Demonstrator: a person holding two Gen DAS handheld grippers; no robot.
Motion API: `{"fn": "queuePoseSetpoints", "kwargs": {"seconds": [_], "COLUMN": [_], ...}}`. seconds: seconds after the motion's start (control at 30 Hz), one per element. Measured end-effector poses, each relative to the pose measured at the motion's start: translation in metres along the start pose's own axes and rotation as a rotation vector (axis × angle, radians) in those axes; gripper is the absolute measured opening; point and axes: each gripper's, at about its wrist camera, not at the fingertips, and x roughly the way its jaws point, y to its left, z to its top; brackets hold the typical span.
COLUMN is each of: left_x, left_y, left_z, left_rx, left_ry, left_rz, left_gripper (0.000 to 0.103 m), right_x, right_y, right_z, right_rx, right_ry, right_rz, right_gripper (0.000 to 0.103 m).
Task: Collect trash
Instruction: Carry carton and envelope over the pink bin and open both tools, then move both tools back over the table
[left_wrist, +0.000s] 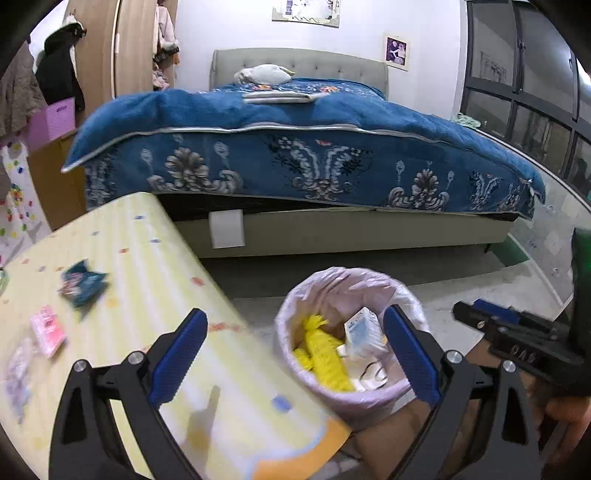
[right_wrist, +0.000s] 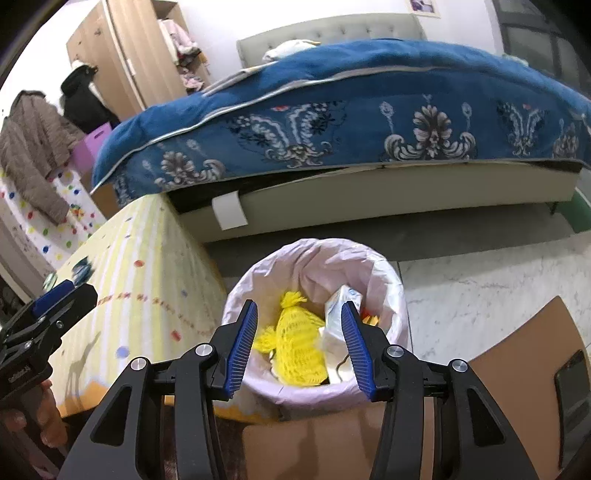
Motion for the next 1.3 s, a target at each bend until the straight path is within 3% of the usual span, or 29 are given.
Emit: {"fn": "queuePoseSetpoints", "kwargs": {"seconds": [0.43,0.77,0.97,1.17,1.3], "left_x": [-0.091,-0.120,-0.112,-0.080,-0.063], "left_y": [0.075,0.169,0.220,0.249,0.257], "left_z": [-0.044,-0.069,-0.076,-0.079,-0.074], "left_rx": [-0.025,-0.146,-0.176,-0.188,-0.169], "left_ry": [-0.041,-0.052,-0.014,0.101,0.134], "left_rz": [0.102,0.252,0.333,0.329,0.331], "left_gripper": [0.093,0.093,0.096,0.096,0.096], "right_x": [-0.037,-0.024,-0.008,0.009,0.017], "right_y": [0.114,0.205,0.241,0.263,0.270], "right_z": [-0.008,-0.028,-0.030,-0.027,-0.023], "right_rx": [-0.222,-0.387,-0.428,-0.444,-0.440], "right_ry": [-0.018,0.036,0.049,0.061,0.065], "right_rz": [0.124,0.194,0.224,0.241,0.247], "right_gripper": [0.047,0.047,0.047,0.048,0.048]}}
